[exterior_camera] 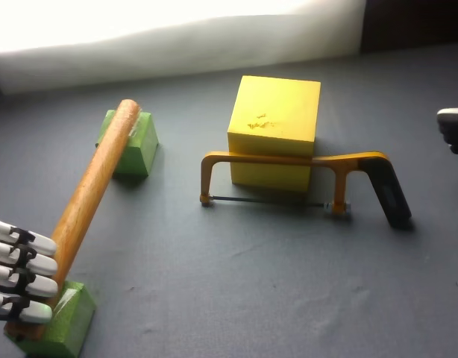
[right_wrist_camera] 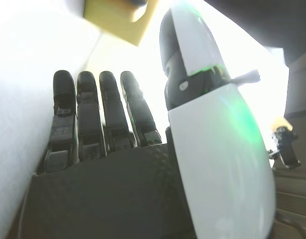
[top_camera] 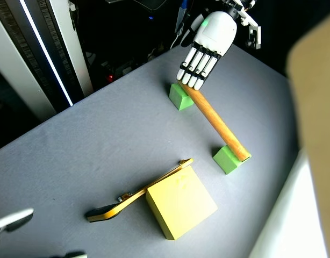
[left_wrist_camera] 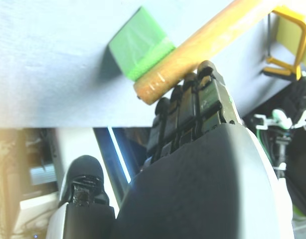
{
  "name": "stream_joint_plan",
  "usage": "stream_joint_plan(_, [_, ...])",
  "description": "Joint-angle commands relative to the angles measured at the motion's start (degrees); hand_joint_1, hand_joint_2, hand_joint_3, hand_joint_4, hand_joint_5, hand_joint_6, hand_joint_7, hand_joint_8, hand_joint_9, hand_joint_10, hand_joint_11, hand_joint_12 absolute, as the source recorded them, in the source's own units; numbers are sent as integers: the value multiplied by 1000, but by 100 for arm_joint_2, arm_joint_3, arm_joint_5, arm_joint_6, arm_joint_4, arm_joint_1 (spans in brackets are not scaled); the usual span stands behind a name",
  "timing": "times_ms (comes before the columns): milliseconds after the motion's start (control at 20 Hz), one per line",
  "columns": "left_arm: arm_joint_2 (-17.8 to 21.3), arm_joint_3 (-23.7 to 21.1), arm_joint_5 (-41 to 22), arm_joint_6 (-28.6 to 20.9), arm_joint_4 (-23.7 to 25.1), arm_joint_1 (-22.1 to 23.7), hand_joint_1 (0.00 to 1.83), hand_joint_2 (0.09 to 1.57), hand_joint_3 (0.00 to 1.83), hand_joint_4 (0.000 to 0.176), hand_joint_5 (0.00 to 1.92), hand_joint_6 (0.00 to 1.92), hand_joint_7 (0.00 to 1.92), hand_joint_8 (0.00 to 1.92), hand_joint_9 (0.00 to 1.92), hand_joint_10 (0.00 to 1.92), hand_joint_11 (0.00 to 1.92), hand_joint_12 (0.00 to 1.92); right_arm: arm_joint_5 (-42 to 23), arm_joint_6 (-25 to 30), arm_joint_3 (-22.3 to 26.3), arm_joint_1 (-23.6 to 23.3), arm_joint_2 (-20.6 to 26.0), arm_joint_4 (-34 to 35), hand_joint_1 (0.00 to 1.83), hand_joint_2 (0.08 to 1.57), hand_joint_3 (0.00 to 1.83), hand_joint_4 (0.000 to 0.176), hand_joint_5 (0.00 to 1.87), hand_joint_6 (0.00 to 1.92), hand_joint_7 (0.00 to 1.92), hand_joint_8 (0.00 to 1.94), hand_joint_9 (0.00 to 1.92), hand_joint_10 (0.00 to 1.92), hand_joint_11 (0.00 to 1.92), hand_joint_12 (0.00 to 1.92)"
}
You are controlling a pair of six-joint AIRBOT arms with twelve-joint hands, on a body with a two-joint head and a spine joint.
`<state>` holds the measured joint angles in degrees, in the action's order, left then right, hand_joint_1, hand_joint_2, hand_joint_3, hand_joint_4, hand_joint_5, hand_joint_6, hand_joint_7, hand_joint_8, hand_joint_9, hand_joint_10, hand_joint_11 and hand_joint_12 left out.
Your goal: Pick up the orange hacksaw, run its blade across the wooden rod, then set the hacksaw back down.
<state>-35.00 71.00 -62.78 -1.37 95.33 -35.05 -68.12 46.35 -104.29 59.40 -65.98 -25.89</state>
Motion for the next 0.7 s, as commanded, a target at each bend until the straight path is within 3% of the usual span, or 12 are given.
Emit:
stream_joint_plan(0, [-10, 14, -162, -4, -235, 42, 43, 1243, 2, 0, 35, 3, 20, 6, 18, 3, 3, 2, -531, 55, -2, -68, -20, 364, 882, 1103, 0, 0, 132, 5, 126, 5, 160, 5, 0, 566])
stream_joint_plan(500, [-125, 176, -159, -26, -234, 38, 47, 1241, 1, 0, 25, 1, 6, 2, 7, 2, 0, 0, -143, -175, -2, -424, -418, 332, 898, 1076, 0, 0, 150, 9, 159, 7, 197, 8, 0, 659])
stream_joint_plan(650, [-139, 212, -158, -30, -234, 34, 30, 1240, 0, 0, 50, 8, 49, 11, 45, 12, 26, 16, -16, -233, -1, -560, -542, 298, 831, 1113, 4, 0, 111, 2, 112, 3, 163, 2, 0, 603])
